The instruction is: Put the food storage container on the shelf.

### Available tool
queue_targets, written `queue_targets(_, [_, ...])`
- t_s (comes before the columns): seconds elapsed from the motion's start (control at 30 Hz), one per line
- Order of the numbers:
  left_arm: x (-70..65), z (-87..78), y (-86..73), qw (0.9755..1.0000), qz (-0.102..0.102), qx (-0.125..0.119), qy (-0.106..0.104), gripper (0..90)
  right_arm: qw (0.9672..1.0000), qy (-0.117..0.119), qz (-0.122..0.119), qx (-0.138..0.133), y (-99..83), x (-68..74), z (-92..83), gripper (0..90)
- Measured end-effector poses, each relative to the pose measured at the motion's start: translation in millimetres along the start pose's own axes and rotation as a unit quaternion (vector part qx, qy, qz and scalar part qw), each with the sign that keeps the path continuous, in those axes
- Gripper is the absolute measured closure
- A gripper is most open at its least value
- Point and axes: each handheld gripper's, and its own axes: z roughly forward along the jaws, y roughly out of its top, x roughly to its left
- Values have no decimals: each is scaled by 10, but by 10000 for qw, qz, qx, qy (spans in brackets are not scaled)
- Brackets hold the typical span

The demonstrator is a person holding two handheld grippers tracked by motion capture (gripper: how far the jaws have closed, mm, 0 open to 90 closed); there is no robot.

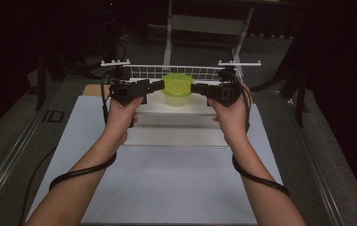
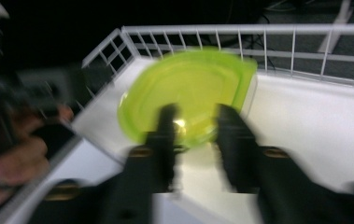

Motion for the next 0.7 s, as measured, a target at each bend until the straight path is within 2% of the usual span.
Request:
queue_targets(0.03, [-12,-33,-22,9999,70,-68,22,242,10000,43,-11,33,-46,19,-4,896])
queue_targets(0.1, [-41,-101,-84,9992,306,-252,-3,145,9999,90,-59,119,-136,50,16,899])
queue_targets(0.17, [-81,-167,-163,9977,471,-488,-41,136,9998,158,-47,109,-222,66,51,900])
queue_targets(0.2, [-104,-190,-206,9969,585,-524,-77,87,9998,177,-31,90,-263,72,74,899])
queue_targets(0.23, [-128,-213,-251,9958,755,-515,-109,16,9998,195,-12,75,-301,71,103,900])
queue_targets(0.3, [-193,-261,-356,9920,1121,-578,94,11,9997,233,62,60,-364,68,161,899])
queue_targets(0.37, [-248,-311,-466,9885,1350,-652,174,11,9998,187,54,77,-405,75,219,900])
queue_targets(0.43, [-276,-353,-578,9870,1441,-679,210,12,9997,200,78,128,-429,87,275,900])
queue_targets(0.6, [-249,-406,-833,9892,1366,-538,5,12,9997,152,8,208,-428,140,399,900])
queue_targets(0.7, [-233,-424,-942,9885,1429,-499,20,12,9996,157,22,239,-404,156,455,900])
